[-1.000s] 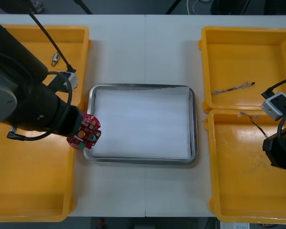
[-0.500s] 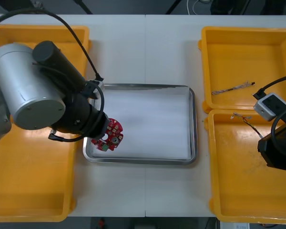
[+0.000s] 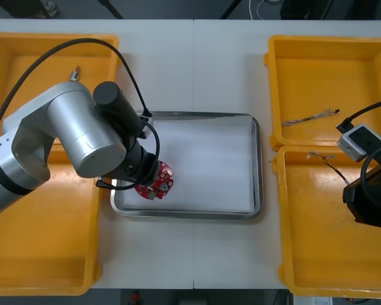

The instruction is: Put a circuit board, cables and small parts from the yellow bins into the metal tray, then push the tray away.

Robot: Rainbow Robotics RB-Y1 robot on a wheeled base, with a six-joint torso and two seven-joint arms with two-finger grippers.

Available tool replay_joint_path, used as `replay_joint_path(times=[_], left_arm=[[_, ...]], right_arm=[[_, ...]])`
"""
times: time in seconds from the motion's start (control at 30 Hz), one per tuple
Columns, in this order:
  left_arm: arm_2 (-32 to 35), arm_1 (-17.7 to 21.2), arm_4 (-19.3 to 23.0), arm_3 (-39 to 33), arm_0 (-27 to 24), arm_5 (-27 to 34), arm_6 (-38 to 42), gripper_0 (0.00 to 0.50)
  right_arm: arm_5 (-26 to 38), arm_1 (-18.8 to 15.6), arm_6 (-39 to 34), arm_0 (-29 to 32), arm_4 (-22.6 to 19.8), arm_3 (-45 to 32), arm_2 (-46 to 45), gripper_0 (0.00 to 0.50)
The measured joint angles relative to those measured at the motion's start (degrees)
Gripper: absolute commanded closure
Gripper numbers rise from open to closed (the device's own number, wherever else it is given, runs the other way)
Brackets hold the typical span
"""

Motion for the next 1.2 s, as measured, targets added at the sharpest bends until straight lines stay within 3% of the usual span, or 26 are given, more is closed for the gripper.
replay_joint_path(times=[0.2,0.23,0.27,0.3,0.37,0.4,0.43,0.9,1.1,1.2], left_arm=[[-1.5,0.0,-1.2,0.3,0.0,-0.2,0.0,0.496],[-1.6,0.0,-1.2,0.3,0.0,-0.2,0.0,0.445],[-1.6,0.0,-1.3,0.3,0.0,-0.2,0.0,0.331],[-1.6,0.0,-1.3,0.3,0.0,-0.2,0.0,0.272],[-1.8,0.0,-1.8,0.3,0.0,-0.2,0.0,0.108],[-2.1,0.0,-2.1,0.3,0.0,-0.2,0.0,0.071],[-2.3,0.0,-2.6,0.3,0.0,-0.3,0.0,0.000],[-3.1,0.0,-3.2,-0.6,0.0,-0.4,0.0,0.000],[-0.9,0.0,-2.8,-4.8,-0.3,5.1,0.0,0.000],[3.5,0.0,-0.3,-7.9,-0.3,9.5,0.0,0.000]], right_arm=[[0.0,0.0,0.0,-0.1,0.0,0.0,0.0,0.500],[0.0,0.0,0.0,-0.1,0.0,0.0,0.0,0.500],[0.0,0.0,0.0,-0.1,0.0,0.0,0.0,0.500],[0.0,0.0,0.0,-0.2,0.0,0.0,0.0,0.500],[0.0,0.0,0.0,-0.4,-0.2,0.0,0.0,0.500],[0.0,0.0,0.0,-0.4,-0.3,0.0,0.0,0.500],[0.0,0.0,0.0,-0.5,-0.5,0.0,0.0,0.500],[0.0,0.0,0.0,-1.6,-2.4,0.0,0.0,0.500],[0.0,-0.7,0.0,-4.8,-7.6,0.0,0.2,0.500],[0.0,-1.9,0.0,-7.5,-9.1,-0.1,1.8,0.500]])
